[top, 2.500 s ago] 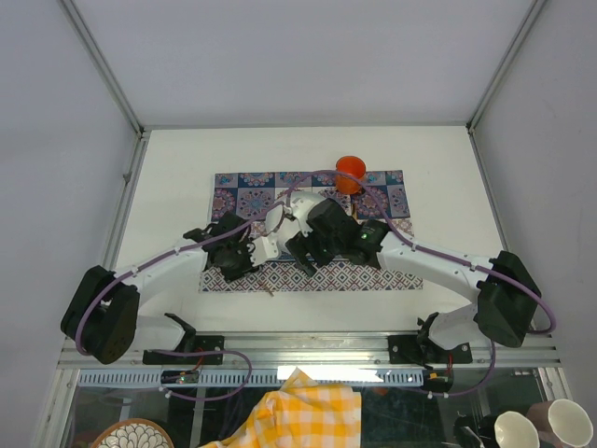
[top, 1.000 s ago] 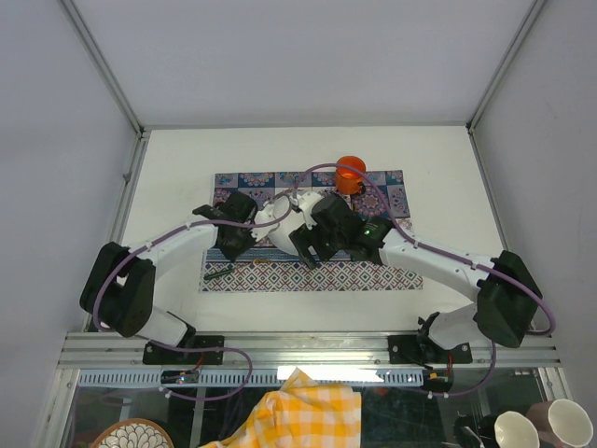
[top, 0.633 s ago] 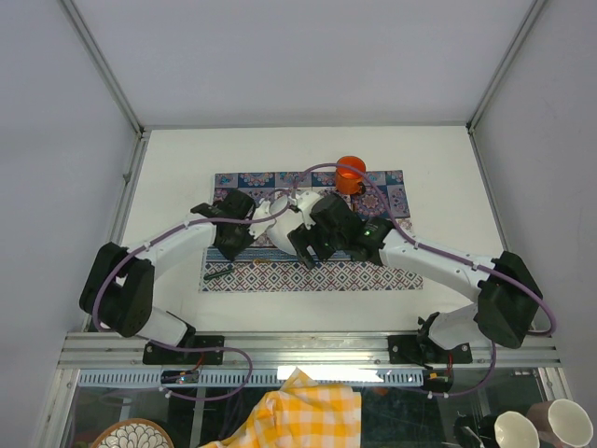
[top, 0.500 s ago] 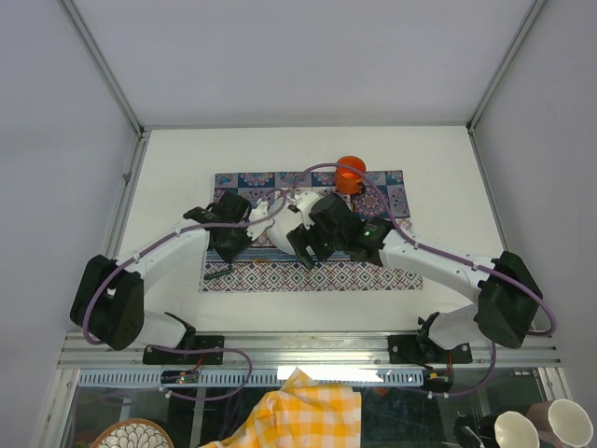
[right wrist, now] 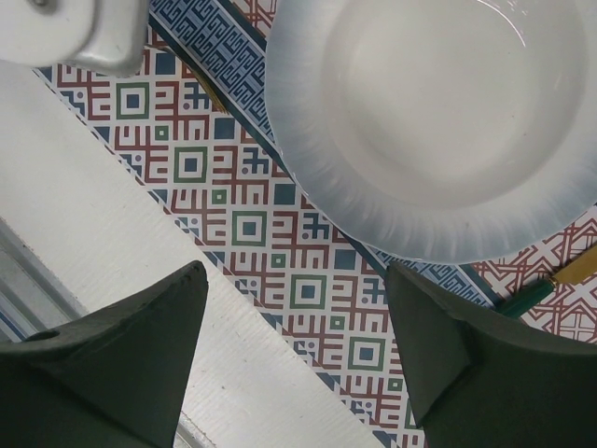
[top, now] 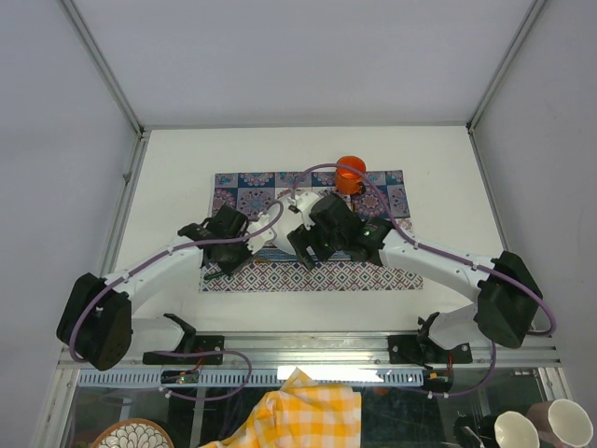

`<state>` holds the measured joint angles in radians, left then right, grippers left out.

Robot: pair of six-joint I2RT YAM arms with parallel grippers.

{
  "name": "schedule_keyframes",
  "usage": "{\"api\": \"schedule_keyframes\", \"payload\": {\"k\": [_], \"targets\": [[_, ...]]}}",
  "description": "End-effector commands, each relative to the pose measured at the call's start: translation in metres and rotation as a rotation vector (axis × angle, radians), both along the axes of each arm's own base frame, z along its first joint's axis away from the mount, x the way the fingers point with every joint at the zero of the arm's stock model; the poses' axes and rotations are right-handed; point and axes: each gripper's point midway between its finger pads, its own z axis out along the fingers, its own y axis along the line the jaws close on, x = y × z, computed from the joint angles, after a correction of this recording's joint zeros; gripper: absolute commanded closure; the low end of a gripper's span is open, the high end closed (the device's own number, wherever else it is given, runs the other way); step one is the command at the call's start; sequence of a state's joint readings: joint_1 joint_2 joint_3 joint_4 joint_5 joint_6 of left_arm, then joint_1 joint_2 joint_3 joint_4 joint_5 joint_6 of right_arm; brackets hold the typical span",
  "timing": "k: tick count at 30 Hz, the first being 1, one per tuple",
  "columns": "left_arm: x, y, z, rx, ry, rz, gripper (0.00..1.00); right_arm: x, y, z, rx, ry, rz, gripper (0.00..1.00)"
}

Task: Set the dinner table for one person
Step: Move the fork onto the napkin.

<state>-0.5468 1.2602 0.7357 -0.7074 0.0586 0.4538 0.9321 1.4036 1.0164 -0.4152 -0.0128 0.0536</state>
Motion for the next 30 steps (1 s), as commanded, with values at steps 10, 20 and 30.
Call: {"api": "schedule_keyframes", "payload": {"k": [10,20,30], "targets": [[0.025,-0.019,-0.013,-0.023,-0.043,-0.027,0.73,0.007,0.005,0.02,0.053,-0.043,0.0,0.2],[0.026,-0.015,-0.028,0.018,-0.029,-0.025,0.71,0.007,0.002,0.021,0.055,-0.046,-0.004,0.2],[0.03,-0.015,-0.032,0.048,0.016,0.032,1.0,0.009,0.0,0.025,0.061,-0.063,-0.012,0.2]]}}
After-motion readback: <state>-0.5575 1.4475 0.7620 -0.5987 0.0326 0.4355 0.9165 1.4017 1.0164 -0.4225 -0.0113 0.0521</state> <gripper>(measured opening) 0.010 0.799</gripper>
